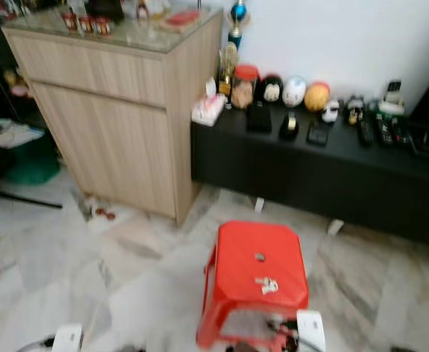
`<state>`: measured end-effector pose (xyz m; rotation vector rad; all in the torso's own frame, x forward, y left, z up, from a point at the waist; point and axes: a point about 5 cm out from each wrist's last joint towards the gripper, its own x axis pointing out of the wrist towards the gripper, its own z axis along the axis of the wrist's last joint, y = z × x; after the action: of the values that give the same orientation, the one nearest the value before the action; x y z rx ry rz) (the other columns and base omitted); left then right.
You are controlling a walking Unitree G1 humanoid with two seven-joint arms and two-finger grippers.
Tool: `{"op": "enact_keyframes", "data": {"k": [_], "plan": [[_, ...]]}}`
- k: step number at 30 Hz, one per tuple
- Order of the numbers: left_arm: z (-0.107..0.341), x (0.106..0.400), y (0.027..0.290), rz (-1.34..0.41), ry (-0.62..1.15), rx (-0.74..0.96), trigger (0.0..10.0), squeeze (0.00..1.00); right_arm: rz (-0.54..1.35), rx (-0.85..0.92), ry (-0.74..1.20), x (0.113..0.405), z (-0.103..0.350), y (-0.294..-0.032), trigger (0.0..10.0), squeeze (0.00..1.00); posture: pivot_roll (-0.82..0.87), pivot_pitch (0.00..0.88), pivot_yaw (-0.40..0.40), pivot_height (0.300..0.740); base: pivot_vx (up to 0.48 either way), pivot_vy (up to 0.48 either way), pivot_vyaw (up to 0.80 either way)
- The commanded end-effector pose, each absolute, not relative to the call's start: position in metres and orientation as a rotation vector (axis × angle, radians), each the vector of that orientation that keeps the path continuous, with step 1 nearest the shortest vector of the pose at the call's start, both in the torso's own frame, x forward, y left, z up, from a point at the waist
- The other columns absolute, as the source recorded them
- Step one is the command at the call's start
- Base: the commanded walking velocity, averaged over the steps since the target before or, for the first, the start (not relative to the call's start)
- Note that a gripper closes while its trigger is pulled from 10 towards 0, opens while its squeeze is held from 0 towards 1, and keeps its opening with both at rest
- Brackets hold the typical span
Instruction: Hang keys on a hook
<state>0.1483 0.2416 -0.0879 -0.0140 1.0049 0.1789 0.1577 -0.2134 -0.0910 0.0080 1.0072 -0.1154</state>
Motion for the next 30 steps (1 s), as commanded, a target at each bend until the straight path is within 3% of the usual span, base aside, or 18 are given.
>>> {"op": "enact_keyframes", "data": {"k": [1,30], "plan": [[-0.089,0.1479,0.2382,0.177,1.006,-0.029,10.0,0.0,-0.129,0.01,1.007,0.1566,-0.0909,-0.2159,10.0,0.0,0.01,0.01,-0.088,0.639,0.0,0.0,0.0],[-0.0852,0.1528,0.2415,0.238,0.94,-0.005,10.0,0.0,-0.169,0.028,0.943,0.1612,-0.0876,-0.2175,10.0,0.0,0.01,0.03,-0.095,0.639,0.0,0.0,0.0]]}}
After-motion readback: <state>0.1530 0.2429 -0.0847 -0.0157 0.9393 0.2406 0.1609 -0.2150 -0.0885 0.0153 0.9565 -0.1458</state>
